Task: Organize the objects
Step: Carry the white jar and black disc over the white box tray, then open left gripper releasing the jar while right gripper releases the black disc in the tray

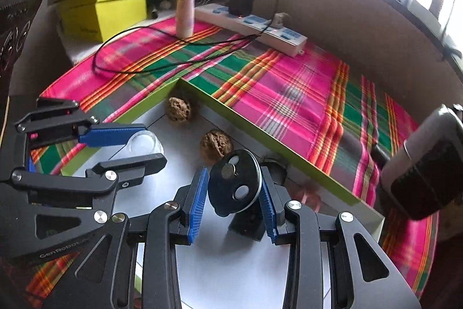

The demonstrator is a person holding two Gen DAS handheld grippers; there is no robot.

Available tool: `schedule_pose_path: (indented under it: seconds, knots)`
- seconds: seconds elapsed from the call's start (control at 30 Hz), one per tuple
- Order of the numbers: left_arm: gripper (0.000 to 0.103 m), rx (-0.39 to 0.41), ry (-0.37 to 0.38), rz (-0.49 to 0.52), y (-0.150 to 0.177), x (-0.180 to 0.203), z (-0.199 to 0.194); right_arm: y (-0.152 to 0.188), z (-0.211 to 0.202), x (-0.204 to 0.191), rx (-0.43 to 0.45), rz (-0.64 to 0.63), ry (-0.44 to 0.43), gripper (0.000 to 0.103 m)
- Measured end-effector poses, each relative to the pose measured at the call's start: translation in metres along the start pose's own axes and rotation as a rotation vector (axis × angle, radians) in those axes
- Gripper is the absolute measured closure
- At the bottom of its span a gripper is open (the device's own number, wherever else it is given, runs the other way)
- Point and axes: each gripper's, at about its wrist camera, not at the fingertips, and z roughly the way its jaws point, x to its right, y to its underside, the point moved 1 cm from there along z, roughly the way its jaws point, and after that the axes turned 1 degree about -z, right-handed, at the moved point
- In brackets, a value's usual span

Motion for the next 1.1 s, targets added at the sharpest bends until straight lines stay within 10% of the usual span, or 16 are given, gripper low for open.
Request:
schedule_pose_path:
  seconds: [1.1]
  knots:
    - [0.075,-0.028,-0.004,0.034,-0.0004,0.0045,0.0034,-0.0019,0.0047,-0.0067,-0.035,-0.107,0.062,0.066]
